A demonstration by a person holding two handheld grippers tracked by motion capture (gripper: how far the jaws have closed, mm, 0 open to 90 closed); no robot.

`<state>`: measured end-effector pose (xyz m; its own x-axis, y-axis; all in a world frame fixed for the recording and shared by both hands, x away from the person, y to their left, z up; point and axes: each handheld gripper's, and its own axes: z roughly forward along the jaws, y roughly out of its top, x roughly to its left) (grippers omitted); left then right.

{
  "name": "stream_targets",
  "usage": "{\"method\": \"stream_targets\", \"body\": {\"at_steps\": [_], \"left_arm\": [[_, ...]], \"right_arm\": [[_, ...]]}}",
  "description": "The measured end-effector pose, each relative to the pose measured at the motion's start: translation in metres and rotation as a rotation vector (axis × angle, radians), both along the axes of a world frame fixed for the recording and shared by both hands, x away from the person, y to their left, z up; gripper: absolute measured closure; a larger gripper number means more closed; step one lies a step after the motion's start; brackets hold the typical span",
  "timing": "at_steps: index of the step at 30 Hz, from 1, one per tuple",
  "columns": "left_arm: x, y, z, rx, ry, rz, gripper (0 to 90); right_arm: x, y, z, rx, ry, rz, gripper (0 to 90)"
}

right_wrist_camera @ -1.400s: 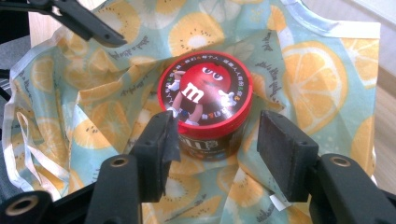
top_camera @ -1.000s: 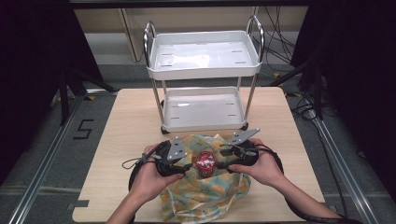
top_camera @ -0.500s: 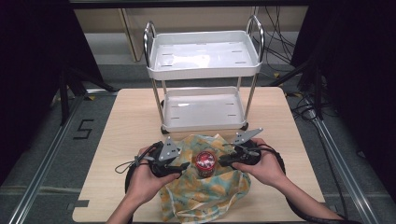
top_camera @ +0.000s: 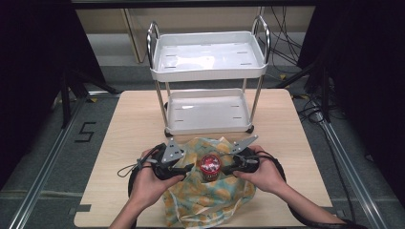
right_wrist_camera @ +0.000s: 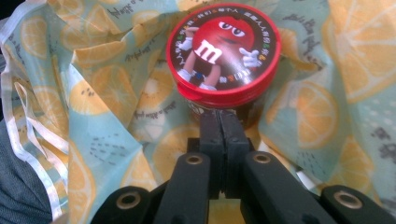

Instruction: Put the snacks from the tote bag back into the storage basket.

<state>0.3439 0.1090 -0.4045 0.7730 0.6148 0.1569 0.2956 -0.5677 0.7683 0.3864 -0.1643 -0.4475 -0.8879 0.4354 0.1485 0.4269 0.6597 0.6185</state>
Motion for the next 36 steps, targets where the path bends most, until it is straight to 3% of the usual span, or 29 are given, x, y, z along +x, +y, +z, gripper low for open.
{"method": "stream_targets", "body": {"at_steps": [5,7,11,21,23,26,36], "left_arm": [[0.0,0.0,-0.002,-0.012,0.003,0.017,42.4],[0.001,0.002,-0.002,0.01,-0.001,0.012,42.3],[0.001,0.003,-0.002,-0.004,0.005,0.024,42.0],[0.002,0.004,-0.001,0.019,-0.008,0.017,41.7],[0.001,0.004,-0.002,0.006,-0.001,0.027,41.7],[0.002,0.005,-0.001,0.025,-0.013,0.013,41.7],[0.002,0.004,-0.002,0.021,-0.006,0.021,41.7]], "right_arm": [[0.0,0.003,0.0,-0.006,-0.002,0.002,90.0],[0.0,0.005,-0.001,-0.009,0.003,0.002,89.7],[0.0,0.008,-0.001,-0.013,-0.002,0.011,89.5],[-0.004,0.013,-0.003,-0.02,0.001,0.021,89.4],[-0.006,0.015,-0.003,-0.03,-0.006,0.023,89.1],[-0.008,0.019,-0.002,-0.037,-0.005,0.032,88.9],[-0.011,0.027,-0.002,-0.04,-0.037,0.067,88.5]]}}
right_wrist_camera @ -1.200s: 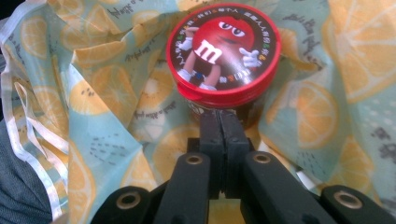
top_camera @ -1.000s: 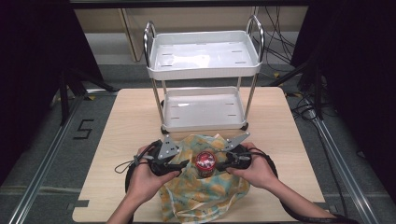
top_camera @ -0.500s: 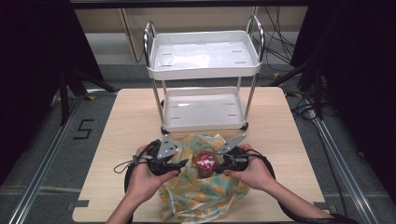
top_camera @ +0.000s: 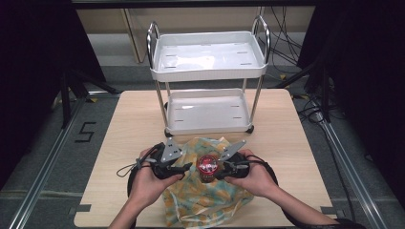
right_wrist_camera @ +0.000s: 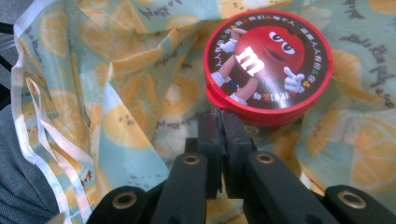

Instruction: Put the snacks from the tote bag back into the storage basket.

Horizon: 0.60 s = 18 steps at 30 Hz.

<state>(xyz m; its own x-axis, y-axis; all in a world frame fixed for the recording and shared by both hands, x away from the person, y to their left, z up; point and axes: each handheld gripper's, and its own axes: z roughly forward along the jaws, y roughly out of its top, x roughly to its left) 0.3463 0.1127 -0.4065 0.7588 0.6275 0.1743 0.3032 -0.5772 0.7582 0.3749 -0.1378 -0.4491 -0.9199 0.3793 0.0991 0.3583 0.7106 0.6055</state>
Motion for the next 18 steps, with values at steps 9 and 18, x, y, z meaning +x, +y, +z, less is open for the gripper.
{"method": "stream_targets", "body": {"at_steps": [9,18], "left_arm": [[0.0,0.0,-0.002,-0.017,0.008,0.012,41.7],[-0.001,0.003,-0.003,-0.039,0.025,0.022,44.0]], "right_arm": [[-0.001,0.004,-0.003,0.01,0.001,0.013,86.0],[0.004,-0.014,0.005,0.053,-0.005,-0.038,67.3]]}}
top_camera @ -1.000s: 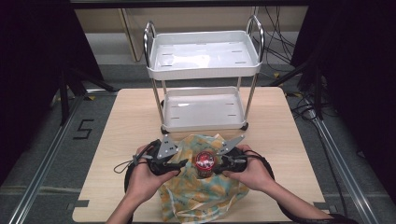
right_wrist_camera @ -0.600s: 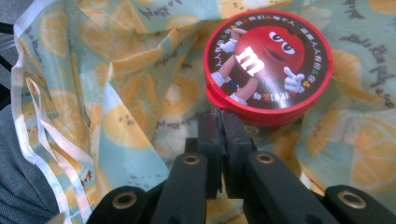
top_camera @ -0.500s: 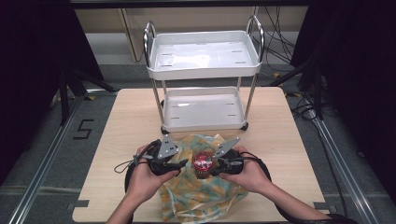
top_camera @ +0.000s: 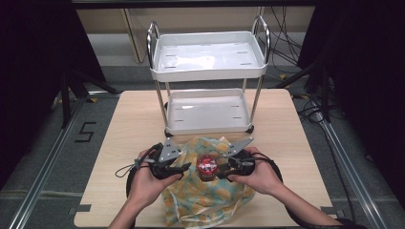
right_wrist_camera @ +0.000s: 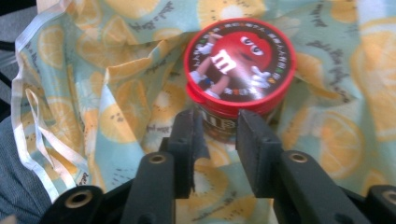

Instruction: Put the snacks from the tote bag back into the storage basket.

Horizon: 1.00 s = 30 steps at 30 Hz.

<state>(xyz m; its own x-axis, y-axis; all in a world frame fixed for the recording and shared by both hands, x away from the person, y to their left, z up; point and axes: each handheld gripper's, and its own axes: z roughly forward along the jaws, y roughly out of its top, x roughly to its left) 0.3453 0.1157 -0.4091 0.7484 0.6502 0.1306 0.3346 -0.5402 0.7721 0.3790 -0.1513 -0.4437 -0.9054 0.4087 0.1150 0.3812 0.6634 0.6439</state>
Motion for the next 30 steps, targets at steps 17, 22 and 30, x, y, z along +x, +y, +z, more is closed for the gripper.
{"method": "stream_targets", "body": {"at_steps": [17,22,30], "left_arm": [[0.003,0.005,0.0,0.009,-0.009,0.007,41.6],[0.003,0.004,-0.002,-0.003,0.0,0.014,41.3],[0.004,0.007,-0.001,0.007,0.001,0.027,41.0]], "right_arm": [[0.011,-0.003,-0.006,0.018,-0.034,-0.004,36.6],[0.013,0.0,-0.01,0.029,-0.056,0.01,29.4],[0.016,0.003,-0.016,0.032,-0.062,0.016,24.9]]}}
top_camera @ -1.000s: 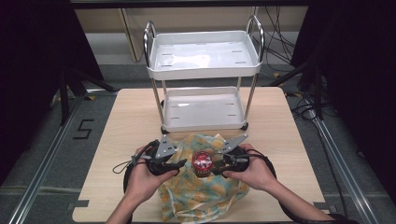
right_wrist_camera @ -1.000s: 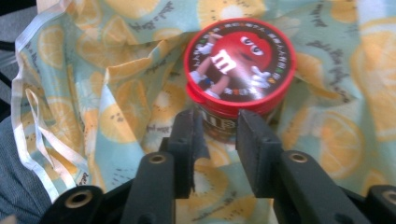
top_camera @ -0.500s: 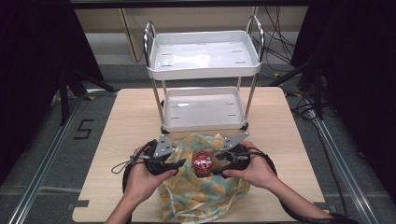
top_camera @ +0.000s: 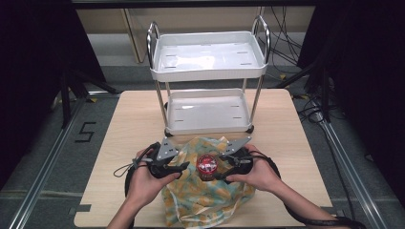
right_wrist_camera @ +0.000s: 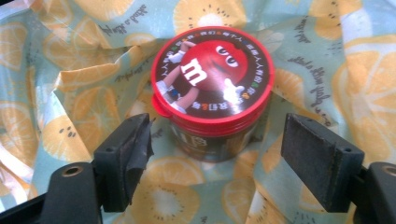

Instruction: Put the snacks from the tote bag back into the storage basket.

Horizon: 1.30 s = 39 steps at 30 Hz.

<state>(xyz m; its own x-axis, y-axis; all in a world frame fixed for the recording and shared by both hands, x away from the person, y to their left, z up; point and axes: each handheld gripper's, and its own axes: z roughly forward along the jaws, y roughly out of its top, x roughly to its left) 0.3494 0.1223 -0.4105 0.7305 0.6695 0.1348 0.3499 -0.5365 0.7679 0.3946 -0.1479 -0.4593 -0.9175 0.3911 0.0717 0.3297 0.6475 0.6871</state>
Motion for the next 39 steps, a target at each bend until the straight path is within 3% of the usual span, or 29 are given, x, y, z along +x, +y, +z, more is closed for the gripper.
{"method": "stream_targets", "body": {"at_steps": [7,10,12,15,19,24,25,26,31,34,39], "left_arm": [[0.004,-0.001,0.002,-0.018,-0.011,-0.011,40.5],[0.004,-0.001,0.003,-0.006,-0.01,-0.009,40.4],[0.004,-0.002,0.0,-0.026,-0.003,-0.013,40.3],[0.004,-0.001,0.0,-0.024,-0.002,-0.019,40.3],[0.005,-0.001,0.0,-0.026,-0.008,-0.019,40.3],[0.005,-0.001,0.001,-0.02,-0.012,-0.026,40.3],[0.006,-0.001,0.0,-0.02,-0.013,-0.025,40.3],[0.005,-0.002,-0.001,-0.027,-0.007,-0.013,40.2],[0.004,-0.002,-0.001,-0.024,-0.004,-0.014,40.0],[0.005,0.0,0.0,0.005,-0.013,-0.026,39.9],[0.004,-0.001,-0.002,-0.028,-0.001,-0.008,39.8]], "right_arm": [[0.001,-0.003,0.003,0.023,-0.005,-0.008,22.8],[0.0,-0.005,0.003,0.008,-0.014,-0.006,22.3],[0.001,-0.005,0.003,0.0,-0.016,-0.009,21.9],[0.001,-0.004,0.004,-0.017,-0.009,-0.005,21.4],[0.003,-0.001,0.0,-0.011,-0.011,-0.005,21.2],[0.003,0.003,-0.002,-0.022,-0.023,0.034,21.1],[0.001,0.005,-0.002,-0.011,-0.008,0.019,21.1],[0.003,0.005,-0.002,-0.015,-0.031,0.035,21.1],[0.004,0.007,-0.001,-0.016,-0.045,0.052,20.7],[0.004,0.01,-0.001,-0.019,-0.046,0.065,20.3],[0.005,0.014,-0.003,-0.029,-0.053,0.076,20.1]]}}
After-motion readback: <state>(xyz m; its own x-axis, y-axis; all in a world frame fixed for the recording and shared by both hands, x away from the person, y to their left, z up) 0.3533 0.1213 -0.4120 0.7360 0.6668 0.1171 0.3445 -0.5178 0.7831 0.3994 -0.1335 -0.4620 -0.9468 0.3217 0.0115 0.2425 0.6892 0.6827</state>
